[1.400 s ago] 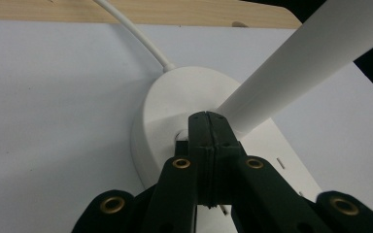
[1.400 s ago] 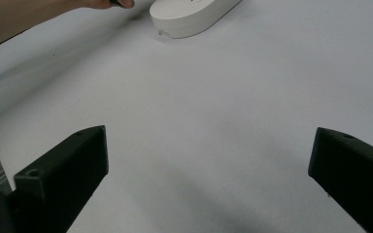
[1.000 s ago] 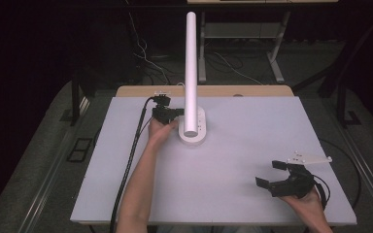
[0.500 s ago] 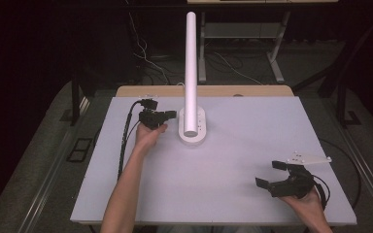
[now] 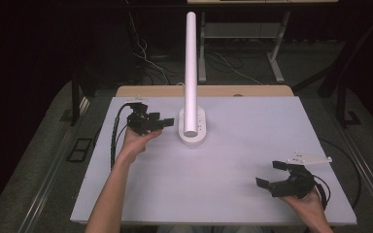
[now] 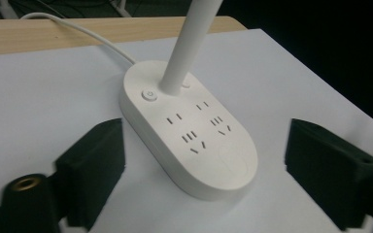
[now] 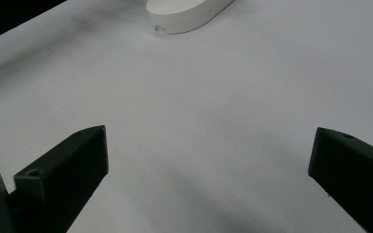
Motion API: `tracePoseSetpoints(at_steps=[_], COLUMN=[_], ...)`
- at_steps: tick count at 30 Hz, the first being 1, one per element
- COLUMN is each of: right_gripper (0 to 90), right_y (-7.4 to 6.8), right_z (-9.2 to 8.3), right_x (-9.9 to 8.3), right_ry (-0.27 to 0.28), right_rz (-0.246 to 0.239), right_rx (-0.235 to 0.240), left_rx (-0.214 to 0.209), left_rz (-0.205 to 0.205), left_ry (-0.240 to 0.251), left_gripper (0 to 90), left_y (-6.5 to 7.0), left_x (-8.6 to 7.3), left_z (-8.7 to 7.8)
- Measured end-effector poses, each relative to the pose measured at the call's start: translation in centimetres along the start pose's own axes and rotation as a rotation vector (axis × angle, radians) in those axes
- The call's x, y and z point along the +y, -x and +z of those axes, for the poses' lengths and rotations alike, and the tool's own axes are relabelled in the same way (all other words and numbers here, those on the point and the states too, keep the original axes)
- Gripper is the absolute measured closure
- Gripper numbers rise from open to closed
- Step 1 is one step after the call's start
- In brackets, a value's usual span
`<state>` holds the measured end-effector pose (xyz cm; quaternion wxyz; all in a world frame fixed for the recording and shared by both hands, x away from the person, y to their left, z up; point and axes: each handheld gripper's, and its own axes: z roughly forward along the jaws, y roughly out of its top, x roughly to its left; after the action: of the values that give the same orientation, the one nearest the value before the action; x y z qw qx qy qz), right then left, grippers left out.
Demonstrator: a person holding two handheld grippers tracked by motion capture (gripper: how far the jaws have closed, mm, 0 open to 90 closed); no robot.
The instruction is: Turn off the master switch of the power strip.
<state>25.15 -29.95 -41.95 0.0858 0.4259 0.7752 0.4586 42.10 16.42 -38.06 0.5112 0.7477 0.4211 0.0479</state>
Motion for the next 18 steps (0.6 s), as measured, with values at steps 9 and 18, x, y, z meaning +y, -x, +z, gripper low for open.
tracePoseSetpoints(at_steps=[9,18], right_gripper=[0.3,0.3], right_y=[0.0,-0.1], right_z=[0.0,-0.2], right_x=[0.0,-0.1], right_ry=[0.001,0.005], right_rz=[-0.006,-0.005], right_rx=[-0.003,0.0], left_rx=[0.0,0.008], left_rz=[0.027,0.053], left_ry=[0.019,0.051], left_gripper=[0.0,0.0], left_y=[1.5,3.1], left_x=[-1.1,-3.3], left_z=[-2.7,-6.0])
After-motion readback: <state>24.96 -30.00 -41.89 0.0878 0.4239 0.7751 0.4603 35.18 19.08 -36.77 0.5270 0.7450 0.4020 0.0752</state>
